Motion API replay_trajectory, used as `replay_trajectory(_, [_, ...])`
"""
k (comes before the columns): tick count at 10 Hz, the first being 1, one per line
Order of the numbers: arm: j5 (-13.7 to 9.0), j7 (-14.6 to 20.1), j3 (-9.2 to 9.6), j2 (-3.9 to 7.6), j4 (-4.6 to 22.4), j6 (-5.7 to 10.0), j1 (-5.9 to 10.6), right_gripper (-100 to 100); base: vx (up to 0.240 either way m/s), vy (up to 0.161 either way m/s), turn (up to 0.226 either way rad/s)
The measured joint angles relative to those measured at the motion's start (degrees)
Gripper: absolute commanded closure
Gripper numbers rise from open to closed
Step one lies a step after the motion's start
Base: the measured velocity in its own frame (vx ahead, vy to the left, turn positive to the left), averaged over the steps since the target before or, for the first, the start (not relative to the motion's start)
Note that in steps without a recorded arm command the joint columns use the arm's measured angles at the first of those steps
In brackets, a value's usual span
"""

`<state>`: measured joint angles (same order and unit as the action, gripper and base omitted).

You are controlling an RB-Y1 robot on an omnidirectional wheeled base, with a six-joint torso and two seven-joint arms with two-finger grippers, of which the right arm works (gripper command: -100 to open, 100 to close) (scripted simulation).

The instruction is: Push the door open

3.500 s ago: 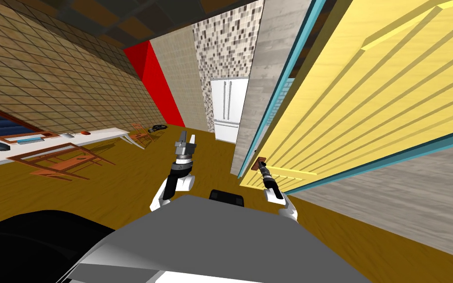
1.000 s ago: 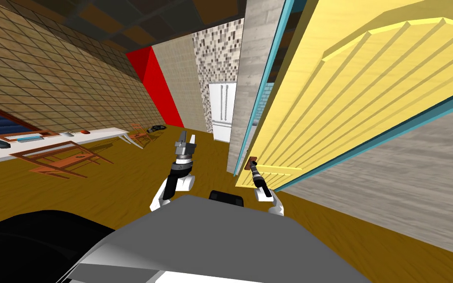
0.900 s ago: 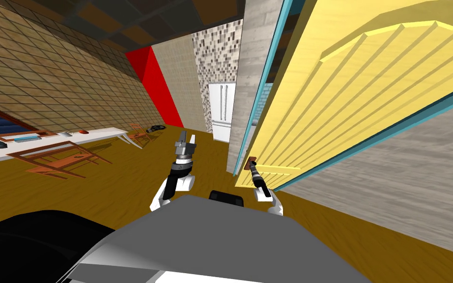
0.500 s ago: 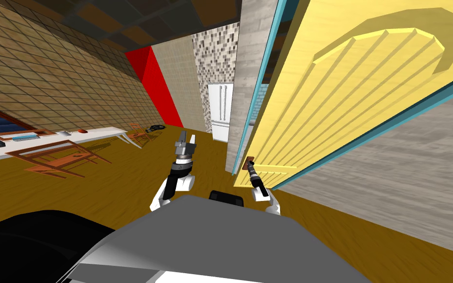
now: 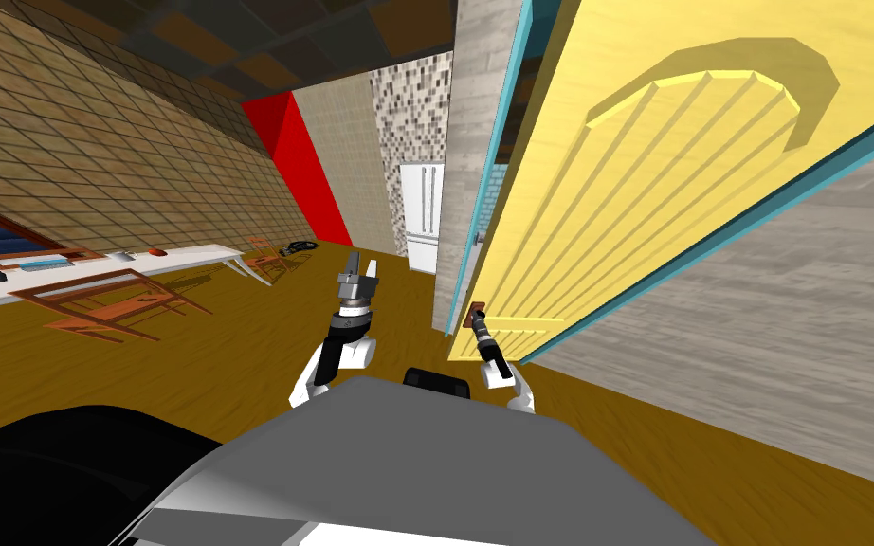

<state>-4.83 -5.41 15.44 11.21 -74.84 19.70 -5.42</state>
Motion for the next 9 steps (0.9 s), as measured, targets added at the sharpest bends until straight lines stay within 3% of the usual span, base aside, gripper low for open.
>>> replay_trajectory(2, [0.18, 2.51, 1.14, -0.49, -0.56, -0.01, -0.33, 100, -0.026, -0.063, -0.016])
replay_trajectory(3, [0.09, 3.8, 1.73, -0.02, -1.53, -0.45, -0.69, 100, -0.006, -0.046, -0.055])
replay_trajectory(5, [0.19, 6.64, 2.8, -0.5, -1.1, -0.13, -0.26, 100, -0.032, -0.069, -0.002])
replay_trajectory(7, [0.22, 9.14, 3.74, -0.51, -2.41, -0.9, -0.57, 100, -0.035, -0.069, -0.052])
replay_trajectory(9, [0.38, 11.75, 4.8, -1.31, -0.86, 0.06, 0.23, 100, -0.033, -0.051, -0.024])
